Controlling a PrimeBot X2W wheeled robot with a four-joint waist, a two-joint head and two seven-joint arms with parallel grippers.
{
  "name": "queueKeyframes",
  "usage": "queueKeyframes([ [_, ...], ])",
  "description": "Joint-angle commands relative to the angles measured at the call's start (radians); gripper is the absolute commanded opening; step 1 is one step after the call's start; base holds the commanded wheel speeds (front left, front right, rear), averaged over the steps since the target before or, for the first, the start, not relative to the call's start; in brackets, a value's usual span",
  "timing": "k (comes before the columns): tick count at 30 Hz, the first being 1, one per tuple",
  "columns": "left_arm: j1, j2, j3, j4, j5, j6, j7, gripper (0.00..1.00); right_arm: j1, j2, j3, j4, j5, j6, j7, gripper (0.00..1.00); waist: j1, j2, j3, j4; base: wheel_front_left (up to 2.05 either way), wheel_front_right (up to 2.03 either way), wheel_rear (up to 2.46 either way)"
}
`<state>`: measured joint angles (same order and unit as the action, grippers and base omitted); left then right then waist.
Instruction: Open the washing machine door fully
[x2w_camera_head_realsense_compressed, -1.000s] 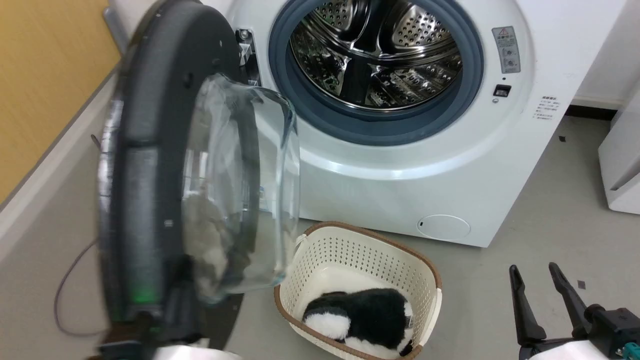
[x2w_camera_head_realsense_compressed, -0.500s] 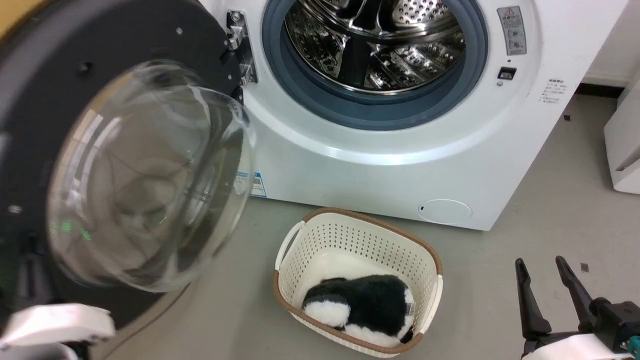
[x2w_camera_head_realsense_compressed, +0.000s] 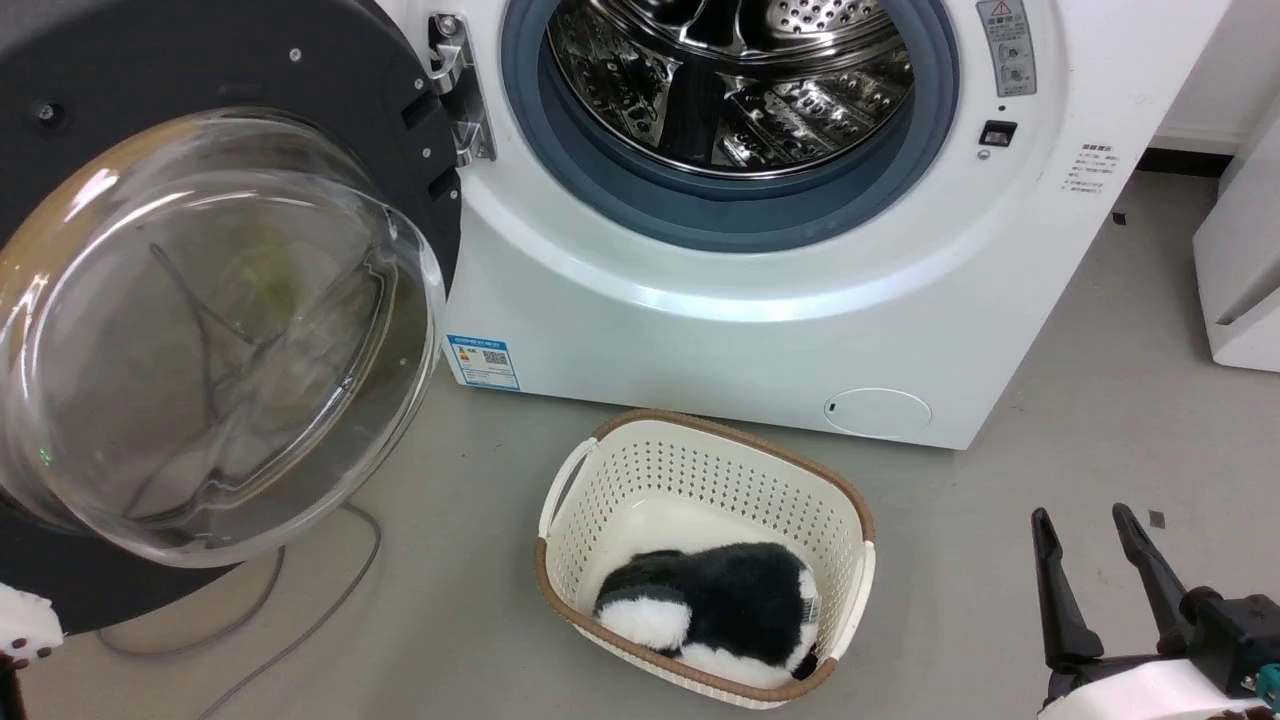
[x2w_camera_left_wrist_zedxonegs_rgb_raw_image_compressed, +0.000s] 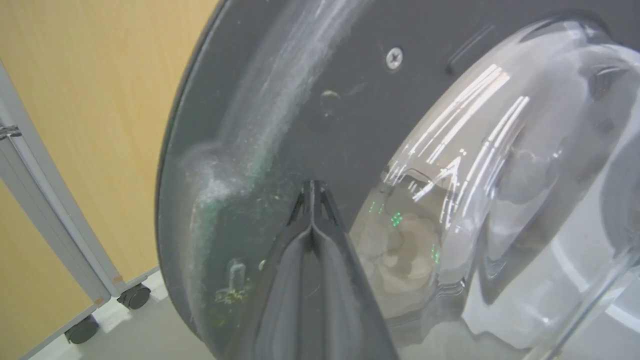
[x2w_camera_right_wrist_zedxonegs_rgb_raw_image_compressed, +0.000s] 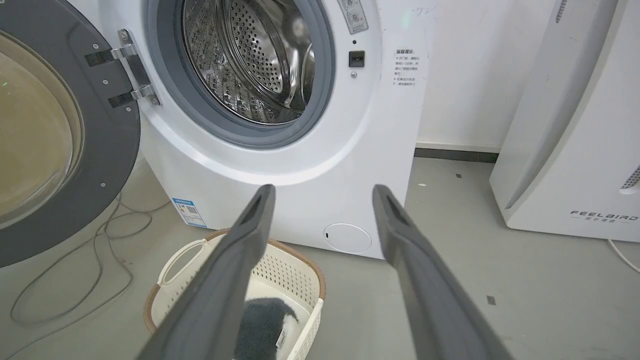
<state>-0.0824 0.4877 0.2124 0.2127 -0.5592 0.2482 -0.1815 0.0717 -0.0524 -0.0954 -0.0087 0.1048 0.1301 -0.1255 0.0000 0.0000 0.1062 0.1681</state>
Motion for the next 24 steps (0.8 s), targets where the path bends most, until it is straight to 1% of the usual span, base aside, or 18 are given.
queueKeyframes([
  [1, -0.019, 0.009, 0.006, 0.024, -0.007, -0.009, -0.011, 0.0, -0.017, 0.002, -0.001, 0.002, 0.001, 0.001, -0.004, 1.0, 0.0, 0.0, -0.002, -0.001, 0.0, 0.0, 0.0],
  [5, -0.035, 0.014, 0.003, 0.081, -0.007, -0.03, -0.032, 0.0, -0.012, 0.002, -0.001, 0.003, 0.002, 0.001, -0.005, 1.0, 0.0, 0.0, -0.014, -0.005, 0.0, 0.0, 0.0],
  [9, -0.006, -0.003, -0.012, 0.077, 0.006, -0.031, -0.046, 0.0, -0.002, 0.002, -0.002, 0.008, 0.005, 0.001, -0.007, 1.0, 0.0, 0.0, -0.034, -0.009, 0.0, 0.0, 0.0],
  [15, 0.115, -0.072, -0.059, -0.04, 0.035, 0.001, -0.047, 0.0, 0.027, 0.002, -0.005, 0.017, 0.016, 0.001, -0.009, 1.0, 0.0, 0.0, -0.076, -0.001, 0.0, 0.0, 0.0],
  [22, 0.251, -0.151, -0.191, -0.207, 0.129, 0.044, -0.045, 0.01, 0.048, 0.002, -0.005, 0.015, 0.015, 0.001, -0.008, 1.0, 0.0, 0.0, -0.094, 0.011, 0.0, 0.0, 0.0],
  [23, 0.263, -0.162, -0.206, -0.224, 0.141, 0.05, -0.047, 0.18, 0.05, 0.002, -0.005, 0.015, 0.015, 0.001, -0.008, 1.0, 0.0, 0.0, -0.095, 0.012, 0.0, 0.0, 0.0],
  [24, 0.27, -0.164, -0.217, -0.228, 0.146, 0.045, -0.05, 0.42, 0.052, 0.002, -0.005, 0.014, 0.015, 0.001, -0.009, 1.0, 0.0, 0.0, -0.097, 0.013, 0.0, 0.0, 0.0],
])
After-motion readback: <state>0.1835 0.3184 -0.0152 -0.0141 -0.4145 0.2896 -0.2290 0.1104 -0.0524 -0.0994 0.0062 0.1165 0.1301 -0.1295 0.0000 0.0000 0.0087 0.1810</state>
